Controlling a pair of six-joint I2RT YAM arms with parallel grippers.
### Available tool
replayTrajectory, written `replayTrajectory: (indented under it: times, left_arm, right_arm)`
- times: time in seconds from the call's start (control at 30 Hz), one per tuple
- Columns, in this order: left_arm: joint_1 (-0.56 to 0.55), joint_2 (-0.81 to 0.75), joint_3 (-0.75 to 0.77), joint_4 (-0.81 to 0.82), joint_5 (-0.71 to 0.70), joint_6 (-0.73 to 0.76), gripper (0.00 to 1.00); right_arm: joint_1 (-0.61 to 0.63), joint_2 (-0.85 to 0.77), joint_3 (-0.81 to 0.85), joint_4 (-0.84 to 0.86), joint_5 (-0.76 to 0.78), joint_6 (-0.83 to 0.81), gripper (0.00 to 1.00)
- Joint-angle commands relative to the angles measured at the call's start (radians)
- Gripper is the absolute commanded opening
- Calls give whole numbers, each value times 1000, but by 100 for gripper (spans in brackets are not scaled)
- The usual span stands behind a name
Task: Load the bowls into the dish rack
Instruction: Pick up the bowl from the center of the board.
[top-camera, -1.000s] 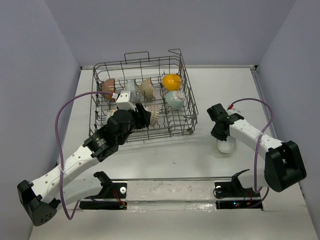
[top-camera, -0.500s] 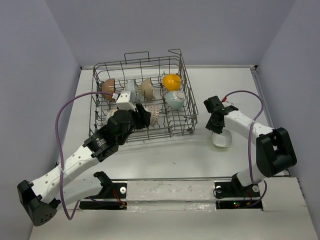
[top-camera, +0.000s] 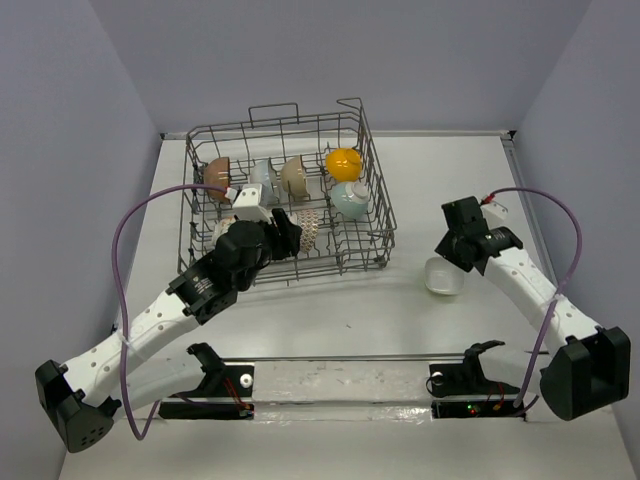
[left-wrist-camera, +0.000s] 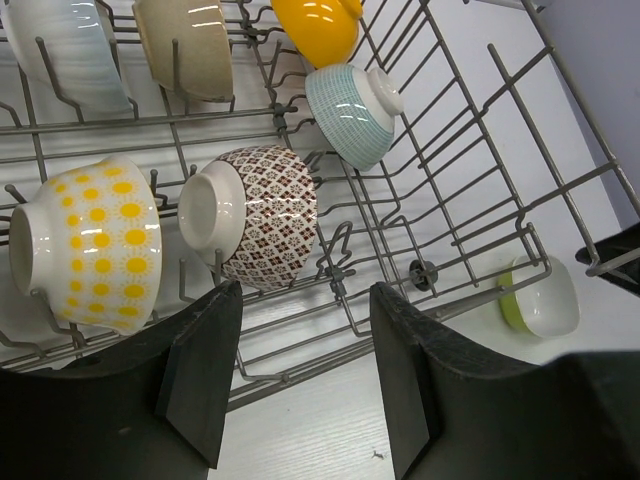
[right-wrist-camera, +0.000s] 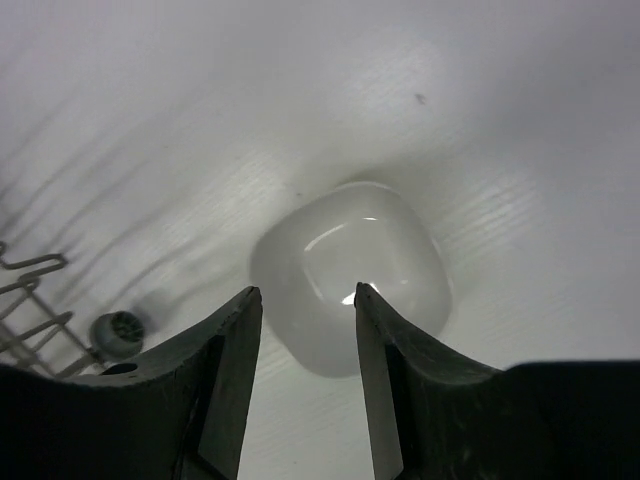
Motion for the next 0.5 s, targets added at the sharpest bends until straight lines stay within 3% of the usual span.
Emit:
replayTrajectory:
  times: [0.0,0.47]
  left_arm:
    - [-3,-24,-6,34,-5,18,63]
    - [-3,-35,-10,33,4,18,63]
  right_arm:
    - [-45,-69,-97,-61,21,36,49]
    - [-142,32,-183,-38,27,137,57]
